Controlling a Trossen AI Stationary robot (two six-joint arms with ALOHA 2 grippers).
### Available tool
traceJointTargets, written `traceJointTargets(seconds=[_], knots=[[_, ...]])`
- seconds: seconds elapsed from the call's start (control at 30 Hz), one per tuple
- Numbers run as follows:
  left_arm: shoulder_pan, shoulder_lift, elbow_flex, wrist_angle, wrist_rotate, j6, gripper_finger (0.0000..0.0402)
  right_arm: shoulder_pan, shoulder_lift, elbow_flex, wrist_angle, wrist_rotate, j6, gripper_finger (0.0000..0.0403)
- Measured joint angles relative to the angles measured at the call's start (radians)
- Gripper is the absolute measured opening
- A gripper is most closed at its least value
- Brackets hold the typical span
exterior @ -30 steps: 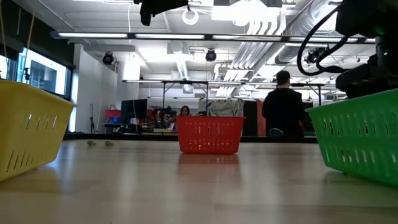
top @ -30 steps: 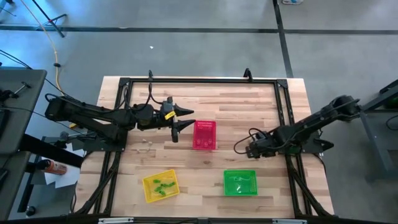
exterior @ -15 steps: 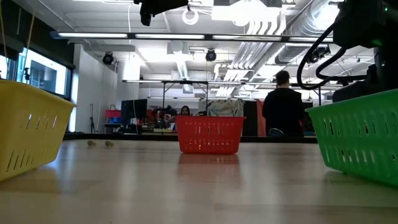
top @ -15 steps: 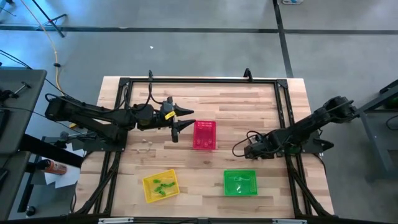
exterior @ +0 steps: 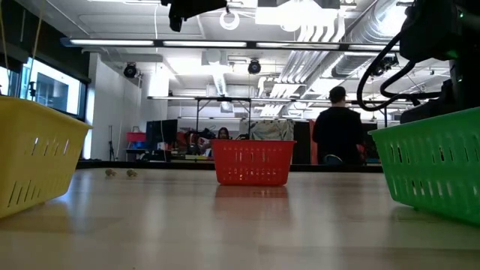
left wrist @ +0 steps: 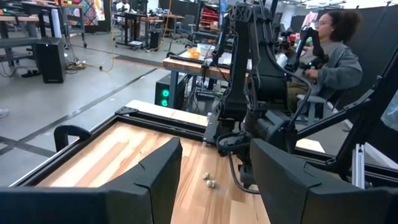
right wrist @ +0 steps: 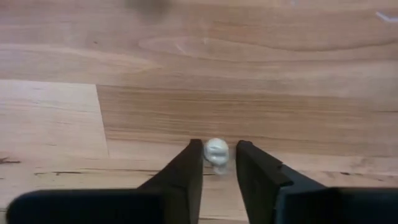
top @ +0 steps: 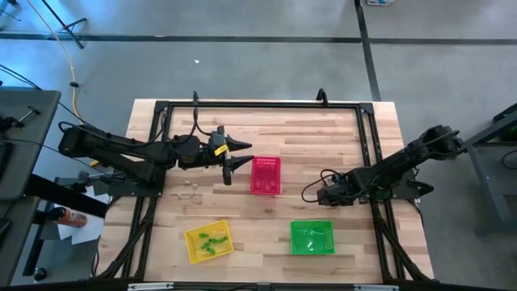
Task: Sort Halloween decoration
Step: Put the white skull toy into the green bin
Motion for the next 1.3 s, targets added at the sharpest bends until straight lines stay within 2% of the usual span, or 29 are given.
traceJointTargets(seconds=[0.13, 0.33, 0.83, 0.97, 1.1, 1.3], knots=[[0.000, 0.000, 0.000, -0.017, 0.000, -0.011, 0.0182, 0.000, 0.000, -0.001, 0.002, 0.003, -0.002, 0.0064], [0.000, 0.000, 0.000, -0.019, 0.003, -0.024, 0.0182, 0.000, 0.000, -0.001, 0.004, 0.003, -0.015, 0.0053], [0.000, 0.000, 0.000, -0.019, 0.003, -0.035, 0.0182, -0.001, 0.004, 0.025, -0.022, 0.004, -0.056, 0.0051], [0.000, 0.000, 0.000, -0.019, 0.003, -0.035, 0.0182, -0.001, 0.005, 0.046, -0.047, 0.046, -0.076, 0.0050], [0.000, 0.000, 0.000, -0.020, 0.004, -0.035, 0.0182, -0.001, 0.004, 0.061, -0.047, 0.044, -0.093, 0.0050], [0.000, 0.000, 0.000, -0.019, 0.069, -0.035, 0.0182, -0.001, 0.004, 0.107, -0.051, 0.048, -0.207, 0.0050]])
